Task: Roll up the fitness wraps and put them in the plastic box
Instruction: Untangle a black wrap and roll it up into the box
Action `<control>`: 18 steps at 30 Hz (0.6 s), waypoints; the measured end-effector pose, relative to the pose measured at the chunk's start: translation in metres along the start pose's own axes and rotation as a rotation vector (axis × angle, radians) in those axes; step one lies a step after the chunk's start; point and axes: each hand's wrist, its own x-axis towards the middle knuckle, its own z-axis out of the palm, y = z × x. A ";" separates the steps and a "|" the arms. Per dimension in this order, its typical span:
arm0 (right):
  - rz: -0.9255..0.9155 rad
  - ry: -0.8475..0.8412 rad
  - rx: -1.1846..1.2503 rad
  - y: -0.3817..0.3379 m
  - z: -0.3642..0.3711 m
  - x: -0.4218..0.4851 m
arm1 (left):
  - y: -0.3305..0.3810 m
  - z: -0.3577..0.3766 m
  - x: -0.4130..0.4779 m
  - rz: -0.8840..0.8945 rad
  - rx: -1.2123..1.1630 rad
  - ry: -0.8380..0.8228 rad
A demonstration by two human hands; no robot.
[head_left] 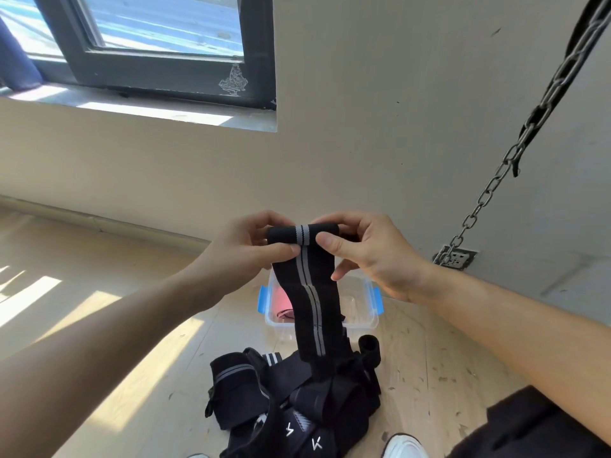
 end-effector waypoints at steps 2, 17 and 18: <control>-0.016 0.023 0.004 0.000 0.000 0.000 | -0.001 -0.001 0.000 -0.063 0.047 -0.073; 0.044 -0.014 -0.011 0.000 -0.001 0.000 | -0.001 0.006 -0.002 -0.016 -0.078 0.030; 0.070 -0.024 0.008 -0.001 -0.001 0.000 | -0.002 0.007 -0.002 -0.001 -0.091 0.037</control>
